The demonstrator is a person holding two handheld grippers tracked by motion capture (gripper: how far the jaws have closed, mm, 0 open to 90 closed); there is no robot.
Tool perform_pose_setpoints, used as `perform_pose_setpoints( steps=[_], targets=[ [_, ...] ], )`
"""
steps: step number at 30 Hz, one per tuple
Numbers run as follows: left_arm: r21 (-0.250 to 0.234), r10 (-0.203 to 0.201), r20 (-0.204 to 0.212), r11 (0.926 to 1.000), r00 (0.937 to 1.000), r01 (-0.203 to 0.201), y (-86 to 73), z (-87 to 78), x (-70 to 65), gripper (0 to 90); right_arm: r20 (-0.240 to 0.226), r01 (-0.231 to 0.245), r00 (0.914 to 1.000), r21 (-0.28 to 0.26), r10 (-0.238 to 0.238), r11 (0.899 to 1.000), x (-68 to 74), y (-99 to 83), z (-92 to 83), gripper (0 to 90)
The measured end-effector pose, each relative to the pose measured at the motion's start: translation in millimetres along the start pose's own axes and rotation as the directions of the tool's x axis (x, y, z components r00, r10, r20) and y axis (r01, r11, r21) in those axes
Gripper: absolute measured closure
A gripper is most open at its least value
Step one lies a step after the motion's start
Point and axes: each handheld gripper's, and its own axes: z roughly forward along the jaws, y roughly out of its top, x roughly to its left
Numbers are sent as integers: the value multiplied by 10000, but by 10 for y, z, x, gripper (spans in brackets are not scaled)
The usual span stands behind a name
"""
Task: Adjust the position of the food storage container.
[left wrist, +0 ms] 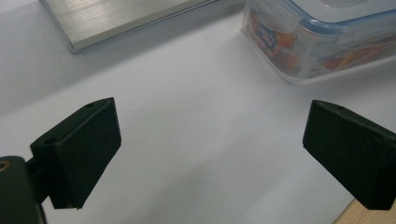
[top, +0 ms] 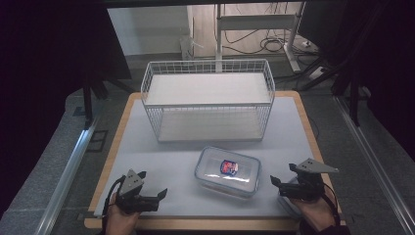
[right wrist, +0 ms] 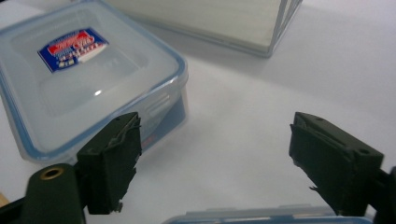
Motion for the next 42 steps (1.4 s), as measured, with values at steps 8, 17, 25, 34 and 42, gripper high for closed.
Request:
perform_pose_setpoints(
  steps=[8,17,25,34,42],
  targets=[
    [-245,687,-76,9973,9976,-688,0,37,-47,38,-225,-47,9997,253,52,9997,-22,-25,6,268],
    [-537,1082,-170,9926,9940,-1089,11,25,23,42,-348,78,9994,447,-62,9990,-29,-33,14,320],
    [-308,1104,180,9935,9937,-1098,38,60,129,50,-462,39,9989,530,-15,9986,-23,-33,3,357],
    [-60,1078,133,9942,9941,-1078,95,87,231,50,-654,-62,9978,741,111,9972,-22,-40,16,521],
    [-182,553,699,9984,9960,-542,304,178,206,58,-802,-183,9964,922,258,9956,24,-3,82,737]
  ],
)
